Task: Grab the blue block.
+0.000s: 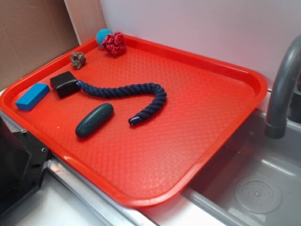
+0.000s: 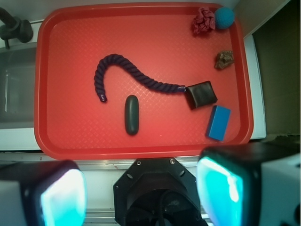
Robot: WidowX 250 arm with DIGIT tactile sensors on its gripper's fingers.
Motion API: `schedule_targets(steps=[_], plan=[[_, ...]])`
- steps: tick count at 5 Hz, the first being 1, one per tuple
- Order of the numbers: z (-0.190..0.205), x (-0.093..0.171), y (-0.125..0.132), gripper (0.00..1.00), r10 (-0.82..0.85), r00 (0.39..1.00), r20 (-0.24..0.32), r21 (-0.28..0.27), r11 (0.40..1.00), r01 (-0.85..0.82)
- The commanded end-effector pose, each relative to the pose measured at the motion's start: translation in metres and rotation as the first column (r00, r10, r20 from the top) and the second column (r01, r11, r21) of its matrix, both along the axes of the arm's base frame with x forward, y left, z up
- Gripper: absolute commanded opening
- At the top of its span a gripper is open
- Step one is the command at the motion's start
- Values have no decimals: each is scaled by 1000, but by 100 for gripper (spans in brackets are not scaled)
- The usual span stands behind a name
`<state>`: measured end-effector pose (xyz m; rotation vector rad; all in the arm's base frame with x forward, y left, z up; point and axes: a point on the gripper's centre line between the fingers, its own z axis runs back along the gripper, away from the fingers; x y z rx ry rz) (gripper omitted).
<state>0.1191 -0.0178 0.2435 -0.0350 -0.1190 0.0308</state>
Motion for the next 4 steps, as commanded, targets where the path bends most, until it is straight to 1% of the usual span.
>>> schedule_targets(steps=[1, 2, 3, 4], plan=[[0, 0, 0, 100, 0, 1000, 0, 0, 1000, 0], [-47, 8, 50, 100, 229, 973, -39, -25, 973, -230], [-75, 4, 92, 100, 366, 930, -21, -33, 930, -367], [-96, -12, 135, 100, 503, 864, -29, 27, 864, -503]])
